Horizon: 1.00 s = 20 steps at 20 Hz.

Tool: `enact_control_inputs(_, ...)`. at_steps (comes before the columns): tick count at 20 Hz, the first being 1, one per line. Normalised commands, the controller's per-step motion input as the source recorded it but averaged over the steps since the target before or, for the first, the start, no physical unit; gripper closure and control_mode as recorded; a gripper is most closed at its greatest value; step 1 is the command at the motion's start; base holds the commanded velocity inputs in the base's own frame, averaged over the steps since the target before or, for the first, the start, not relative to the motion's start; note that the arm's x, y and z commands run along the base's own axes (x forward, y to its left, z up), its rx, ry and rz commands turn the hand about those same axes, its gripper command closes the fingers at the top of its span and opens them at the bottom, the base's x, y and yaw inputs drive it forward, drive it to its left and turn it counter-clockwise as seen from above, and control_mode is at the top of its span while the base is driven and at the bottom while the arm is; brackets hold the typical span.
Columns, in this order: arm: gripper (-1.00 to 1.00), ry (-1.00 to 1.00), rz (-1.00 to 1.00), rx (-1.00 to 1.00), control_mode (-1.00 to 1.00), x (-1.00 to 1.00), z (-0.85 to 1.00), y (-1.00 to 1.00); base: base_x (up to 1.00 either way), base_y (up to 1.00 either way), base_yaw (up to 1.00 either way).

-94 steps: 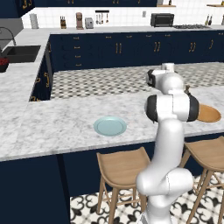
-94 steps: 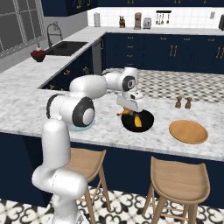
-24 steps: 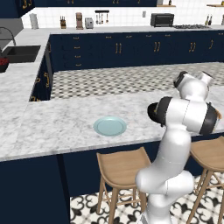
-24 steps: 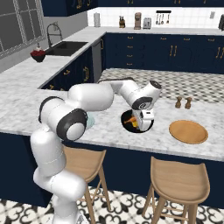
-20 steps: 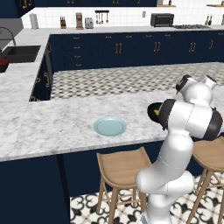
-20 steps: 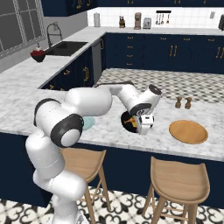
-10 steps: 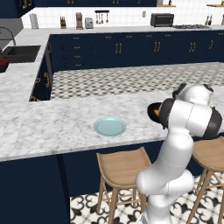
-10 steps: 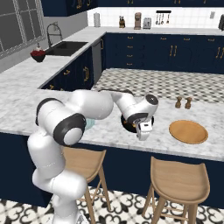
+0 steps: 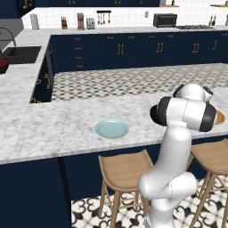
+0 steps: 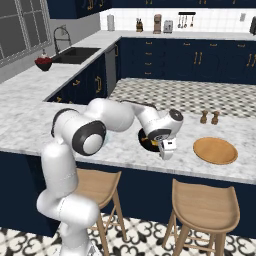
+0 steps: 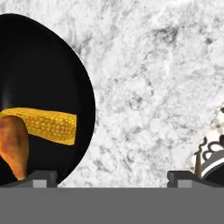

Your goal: Pick the chicken drumstick and corn from their plates and place them in the bowl. Then put the bowl in the fridge.

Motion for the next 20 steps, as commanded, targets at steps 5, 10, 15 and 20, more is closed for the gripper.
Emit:
enact_control_inputs(5, -1.0, 0.0, 0.0, 0.0, -1.0, 0.32, -0.31, 0.0, 0.0, 0.0, 0.0)
enact_control_inputs(10, -1.0, 0.0, 0.0, 0.0, -1.0, 0.28, -0.3, 0.0, 0.0, 0.0, 0.0)
enact_control_inputs(15, -1.0, 0.0, 0.0, 0.0, -1.0, 0.32, -0.11, 0.0, 0.0, 0.0, 0.0)
enact_control_inputs(20, -1.0, 0.0, 0.0, 0.0, -1.0, 0.25, -0.16, 0.0, 0.0, 0.0, 0.0)
